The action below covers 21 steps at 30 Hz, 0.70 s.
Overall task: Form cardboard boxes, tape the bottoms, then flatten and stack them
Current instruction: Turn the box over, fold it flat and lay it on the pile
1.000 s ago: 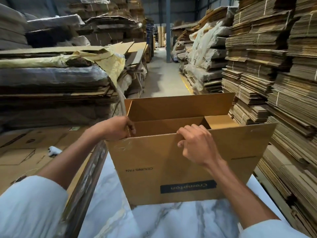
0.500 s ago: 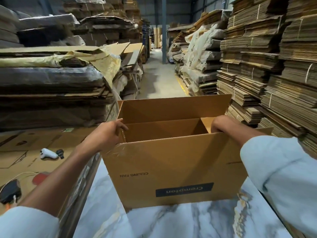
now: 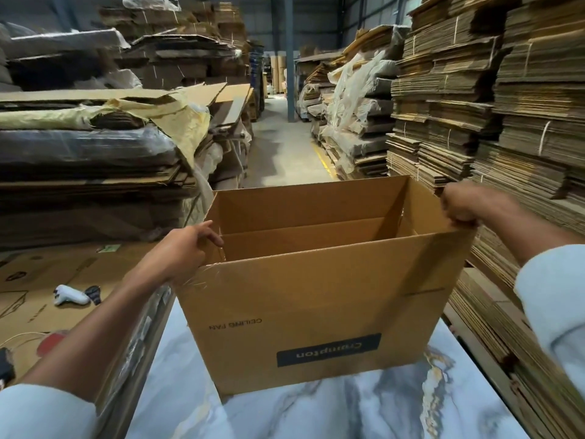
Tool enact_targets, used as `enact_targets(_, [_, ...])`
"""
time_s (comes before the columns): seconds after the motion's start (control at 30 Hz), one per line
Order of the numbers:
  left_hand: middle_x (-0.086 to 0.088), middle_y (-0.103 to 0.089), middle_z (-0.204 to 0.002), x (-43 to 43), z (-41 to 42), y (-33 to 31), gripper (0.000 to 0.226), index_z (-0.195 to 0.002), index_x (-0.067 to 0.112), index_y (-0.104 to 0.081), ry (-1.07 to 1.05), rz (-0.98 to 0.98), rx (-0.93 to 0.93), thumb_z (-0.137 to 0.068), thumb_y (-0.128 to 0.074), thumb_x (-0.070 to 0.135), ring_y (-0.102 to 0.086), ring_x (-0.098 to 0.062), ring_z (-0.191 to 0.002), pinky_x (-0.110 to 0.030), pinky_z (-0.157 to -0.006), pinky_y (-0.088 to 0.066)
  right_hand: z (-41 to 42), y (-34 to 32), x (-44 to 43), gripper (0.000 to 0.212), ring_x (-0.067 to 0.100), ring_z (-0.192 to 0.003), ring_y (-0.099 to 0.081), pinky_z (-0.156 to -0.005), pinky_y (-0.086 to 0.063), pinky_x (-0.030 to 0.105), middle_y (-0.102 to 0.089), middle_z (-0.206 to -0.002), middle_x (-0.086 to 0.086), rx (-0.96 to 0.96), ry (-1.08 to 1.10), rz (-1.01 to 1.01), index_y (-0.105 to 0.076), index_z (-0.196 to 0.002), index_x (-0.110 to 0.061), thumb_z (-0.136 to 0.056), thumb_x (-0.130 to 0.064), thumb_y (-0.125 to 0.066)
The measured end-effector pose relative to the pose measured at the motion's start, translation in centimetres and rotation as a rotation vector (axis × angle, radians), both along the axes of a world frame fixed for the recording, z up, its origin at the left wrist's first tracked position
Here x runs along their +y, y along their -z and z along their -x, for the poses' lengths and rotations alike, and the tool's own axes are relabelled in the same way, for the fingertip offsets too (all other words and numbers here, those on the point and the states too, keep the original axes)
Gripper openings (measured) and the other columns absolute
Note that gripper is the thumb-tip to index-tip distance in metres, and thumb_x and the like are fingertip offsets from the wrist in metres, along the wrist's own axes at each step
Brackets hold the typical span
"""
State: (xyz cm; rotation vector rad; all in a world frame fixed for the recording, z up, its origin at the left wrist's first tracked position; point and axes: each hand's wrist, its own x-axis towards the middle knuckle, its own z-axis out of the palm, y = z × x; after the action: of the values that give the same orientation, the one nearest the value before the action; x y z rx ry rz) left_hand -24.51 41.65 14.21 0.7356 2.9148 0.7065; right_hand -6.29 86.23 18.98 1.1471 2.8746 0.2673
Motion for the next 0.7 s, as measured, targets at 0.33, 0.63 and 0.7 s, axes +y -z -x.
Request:
enact_targets(0.33, [-0.010, -0.034, -0.158, -1.0, 0.8, -0.1, 0.072, -0.156, 0.023, -0.028, -0.041, -0.140, -0.139, -0.095, -0.056, -0.002, -0.048, -0.033, -0.135, -0.046, -0.104, -0.050, -1.0, 2.0, -6.9, 0.031, 0.025, -0.103, -0.063, -0.087, -0.055, 0.044, -0.068, -0.113, 0.006, 0.583, -0.323, -0.127, -0.065, -0.116, -0.019, -0.097, -0.043, -0.059])
enact_targets(0.63, [-0.016, -0.075, -0.106, -2.2, -0.2, -1.0, 0.019, -0.113, 0.014, -0.067, -0.031, -0.111, -0.430, -0.104, -0.052, 0.018, -0.071, -0.035, -0.100, -0.054, -0.101, -0.052, 0.8, 5.2, -16.3, 0.010, 0.015, -0.094, -0.070, -0.084, -0.058, 0.037, -0.071, -0.097, 0.000, 0.325, -0.412, 0.228, -0.068, -0.098, -0.017, -0.092, -0.024, -0.072])
enact_targets(0.7, [-0.015, -0.076, -0.109, -3.0, -1.5, -1.3, 0.020, -0.116, 0.015, -0.069, 0.040, -0.165, -0.525, -0.105, -0.053, 0.022, -0.072, -0.035, -0.104, -0.051, -0.100, -0.054, 2.0, 6.0, -16.2, 0.004, 0.013, -0.091, -0.070, -0.080, -0.059, 0.034, -0.068, -0.097, 0.001, 0.372, -0.462, 0.166, -0.064, -0.094, -0.017, -0.094, -0.016, -0.068])
